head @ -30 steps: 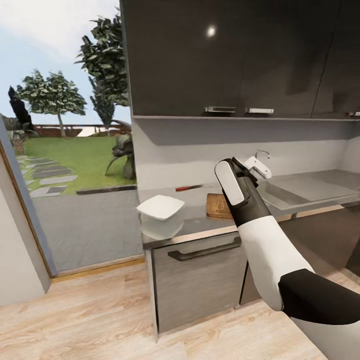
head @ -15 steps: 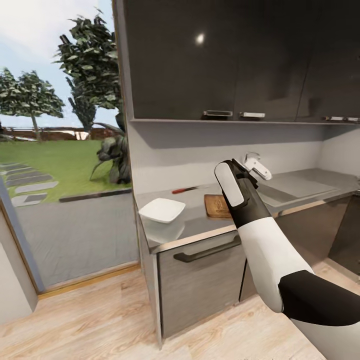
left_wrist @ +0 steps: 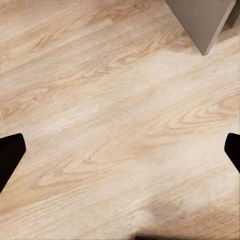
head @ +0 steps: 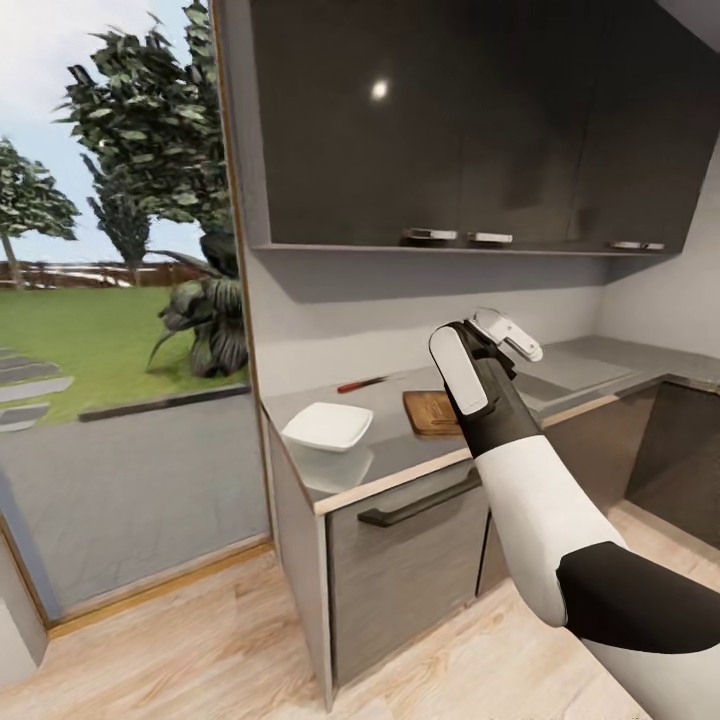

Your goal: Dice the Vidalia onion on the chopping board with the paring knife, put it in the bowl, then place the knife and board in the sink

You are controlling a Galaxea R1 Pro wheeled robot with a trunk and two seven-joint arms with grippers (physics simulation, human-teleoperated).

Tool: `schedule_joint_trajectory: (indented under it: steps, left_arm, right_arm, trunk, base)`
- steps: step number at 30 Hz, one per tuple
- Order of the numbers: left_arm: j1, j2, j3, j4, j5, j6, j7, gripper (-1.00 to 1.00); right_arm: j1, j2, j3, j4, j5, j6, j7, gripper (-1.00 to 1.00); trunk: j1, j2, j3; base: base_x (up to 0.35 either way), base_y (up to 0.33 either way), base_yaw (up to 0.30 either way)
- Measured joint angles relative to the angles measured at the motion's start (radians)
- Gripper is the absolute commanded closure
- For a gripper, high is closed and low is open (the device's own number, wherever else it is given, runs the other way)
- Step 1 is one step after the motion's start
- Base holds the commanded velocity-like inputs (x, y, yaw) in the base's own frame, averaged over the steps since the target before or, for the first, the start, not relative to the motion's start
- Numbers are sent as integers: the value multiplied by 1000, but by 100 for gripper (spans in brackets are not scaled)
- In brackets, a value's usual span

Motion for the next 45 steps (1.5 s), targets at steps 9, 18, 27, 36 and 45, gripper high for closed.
schedule_joint_trajectory:
  steps: [9,18,27,36,45]
  left_arm:
    - [0,-1,0,4,-1,0,-1,-100]
    - [0,-1,-2,5,-1,0,-2,-100]
    - [0,-2,-4,6,-3,0,-2,-100]
    - [0,-2,-6,5,-3,-1,-2,-100]
    - [0,-2,-7,6,-3,-1,-2,-100]
  right_arm:
    - [2,0,-1,0,1,0,2,-100]
    - [8,0,-1,0,0,-1,3,-100]
    - [9,0,-1,4,0,-1,4,-100]
    - [17,0,1,41,-2,31,10,-100]
    - [17,-103,-9,-13,1,430,300,-100]
  trunk:
    - [0,0,10]
    - [0,0,21]
    - [0,0,31]
    - [0,0,38]
    - [0,0,39]
  base:
    - [27,302,-203]
    - [135,302,-204]
    - [184,298,-204]
    - [179,198,-118]
    - [18,16,-6]
